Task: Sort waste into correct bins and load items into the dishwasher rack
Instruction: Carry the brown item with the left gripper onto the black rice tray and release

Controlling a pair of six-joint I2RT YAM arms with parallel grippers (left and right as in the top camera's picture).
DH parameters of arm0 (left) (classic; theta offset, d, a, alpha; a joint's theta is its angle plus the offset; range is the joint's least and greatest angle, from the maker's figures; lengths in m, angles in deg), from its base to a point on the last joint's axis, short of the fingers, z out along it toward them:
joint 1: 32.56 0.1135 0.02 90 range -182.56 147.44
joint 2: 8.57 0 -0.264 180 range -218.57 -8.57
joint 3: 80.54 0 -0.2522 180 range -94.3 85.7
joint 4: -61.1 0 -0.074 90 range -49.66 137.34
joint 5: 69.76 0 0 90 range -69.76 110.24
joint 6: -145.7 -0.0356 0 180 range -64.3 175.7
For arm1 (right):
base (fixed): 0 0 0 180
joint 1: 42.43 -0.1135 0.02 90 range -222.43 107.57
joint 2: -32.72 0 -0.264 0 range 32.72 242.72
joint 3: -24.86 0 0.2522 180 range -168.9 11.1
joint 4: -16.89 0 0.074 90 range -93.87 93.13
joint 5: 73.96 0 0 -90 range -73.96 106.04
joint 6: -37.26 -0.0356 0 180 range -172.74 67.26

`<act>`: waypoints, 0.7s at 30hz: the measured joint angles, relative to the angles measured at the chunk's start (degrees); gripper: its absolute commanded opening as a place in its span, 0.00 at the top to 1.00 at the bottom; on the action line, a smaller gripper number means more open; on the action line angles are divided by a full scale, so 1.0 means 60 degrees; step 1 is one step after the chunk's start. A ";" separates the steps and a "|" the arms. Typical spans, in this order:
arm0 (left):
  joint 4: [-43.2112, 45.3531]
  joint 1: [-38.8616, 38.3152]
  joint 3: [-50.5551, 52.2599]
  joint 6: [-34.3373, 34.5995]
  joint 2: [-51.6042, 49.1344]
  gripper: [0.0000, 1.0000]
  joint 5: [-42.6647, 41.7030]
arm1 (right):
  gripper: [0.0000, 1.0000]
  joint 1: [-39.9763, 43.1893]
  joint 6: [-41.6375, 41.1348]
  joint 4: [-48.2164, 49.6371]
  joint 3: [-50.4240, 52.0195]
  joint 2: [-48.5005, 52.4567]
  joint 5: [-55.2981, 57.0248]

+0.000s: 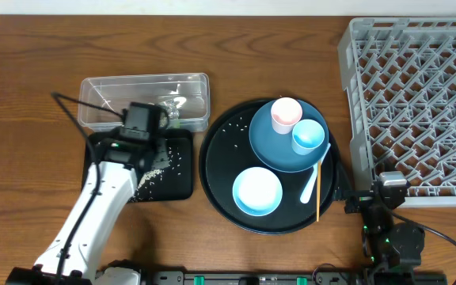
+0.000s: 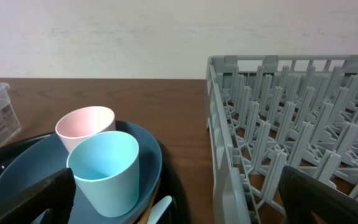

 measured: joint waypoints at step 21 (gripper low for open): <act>0.0000 0.0911 0.0000 0.0353 -0.1479 0.77 -0.1632 | 0.01 0.0000 0.0000 0.0000 0.0000 0.0004 0.0000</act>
